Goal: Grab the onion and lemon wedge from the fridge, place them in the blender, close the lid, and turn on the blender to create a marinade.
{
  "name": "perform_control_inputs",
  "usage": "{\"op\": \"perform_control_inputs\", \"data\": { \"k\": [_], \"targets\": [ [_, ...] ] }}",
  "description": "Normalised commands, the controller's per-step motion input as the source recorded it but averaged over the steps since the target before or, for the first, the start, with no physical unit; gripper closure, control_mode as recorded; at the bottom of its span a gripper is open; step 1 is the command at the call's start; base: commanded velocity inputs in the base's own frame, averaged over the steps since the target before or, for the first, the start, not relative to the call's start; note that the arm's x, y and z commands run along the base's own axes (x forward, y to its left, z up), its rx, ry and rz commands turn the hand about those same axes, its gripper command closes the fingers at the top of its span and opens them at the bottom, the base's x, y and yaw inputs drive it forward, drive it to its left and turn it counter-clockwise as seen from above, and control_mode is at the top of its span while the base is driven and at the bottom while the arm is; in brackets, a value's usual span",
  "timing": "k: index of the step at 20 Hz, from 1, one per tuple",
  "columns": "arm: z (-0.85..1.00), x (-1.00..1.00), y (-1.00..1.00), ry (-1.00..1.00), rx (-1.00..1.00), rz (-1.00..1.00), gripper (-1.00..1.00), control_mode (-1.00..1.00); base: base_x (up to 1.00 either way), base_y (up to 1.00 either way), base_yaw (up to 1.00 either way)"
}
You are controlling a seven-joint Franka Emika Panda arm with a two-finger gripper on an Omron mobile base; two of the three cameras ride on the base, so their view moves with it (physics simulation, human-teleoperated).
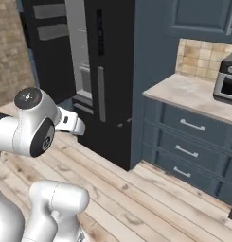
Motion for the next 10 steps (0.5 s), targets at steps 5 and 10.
{"op": "perform_control_inputs", "data": {
  "k": [5,10],
  "targets": [
    [0.00,0.00,0.00,0.00,0.00,0.00,-1.00,1.00,0.83,1.00,-0.39],
    [0.00,0.00,0.00,0.00,0.00,0.00,-1.00,1.00,0.85,1.00,-0.38]
  ]
}}
